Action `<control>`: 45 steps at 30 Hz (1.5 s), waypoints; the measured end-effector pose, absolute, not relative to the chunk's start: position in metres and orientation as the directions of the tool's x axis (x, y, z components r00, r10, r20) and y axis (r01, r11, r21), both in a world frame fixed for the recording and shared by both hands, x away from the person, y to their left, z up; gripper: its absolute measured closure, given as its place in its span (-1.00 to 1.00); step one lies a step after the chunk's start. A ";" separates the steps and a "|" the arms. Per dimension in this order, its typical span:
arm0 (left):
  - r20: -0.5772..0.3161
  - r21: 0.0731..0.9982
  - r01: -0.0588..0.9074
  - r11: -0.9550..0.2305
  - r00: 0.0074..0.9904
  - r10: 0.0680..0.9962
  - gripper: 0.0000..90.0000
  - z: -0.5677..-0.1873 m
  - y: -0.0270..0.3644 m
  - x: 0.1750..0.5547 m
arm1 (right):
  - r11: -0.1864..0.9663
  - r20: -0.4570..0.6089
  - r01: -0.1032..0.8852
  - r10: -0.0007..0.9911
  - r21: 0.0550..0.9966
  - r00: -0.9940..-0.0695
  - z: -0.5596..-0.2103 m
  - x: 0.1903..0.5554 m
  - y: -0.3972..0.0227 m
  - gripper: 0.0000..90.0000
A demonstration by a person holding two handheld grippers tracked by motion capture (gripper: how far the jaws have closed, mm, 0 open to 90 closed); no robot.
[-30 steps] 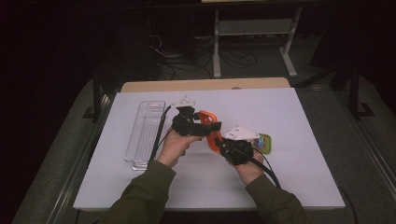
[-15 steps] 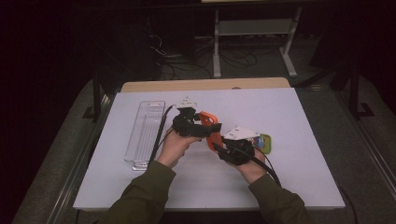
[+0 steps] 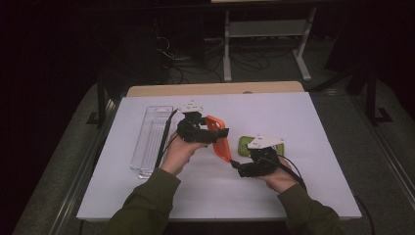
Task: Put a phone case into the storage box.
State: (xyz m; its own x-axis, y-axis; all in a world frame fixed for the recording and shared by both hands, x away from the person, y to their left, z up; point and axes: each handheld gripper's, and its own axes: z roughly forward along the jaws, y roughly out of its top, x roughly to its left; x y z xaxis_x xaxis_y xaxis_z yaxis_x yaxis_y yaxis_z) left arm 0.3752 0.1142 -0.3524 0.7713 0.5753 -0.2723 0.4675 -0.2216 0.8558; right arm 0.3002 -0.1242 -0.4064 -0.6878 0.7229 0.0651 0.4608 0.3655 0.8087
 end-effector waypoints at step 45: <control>-0.142 0.901 0.362 -0.237 0.765 0.629 -0.65 -0.288 0.158 0.395 | 0.424 0.021 0.449 0.708 0.787 -0.705 -0.438 0.272 -0.180 -0.96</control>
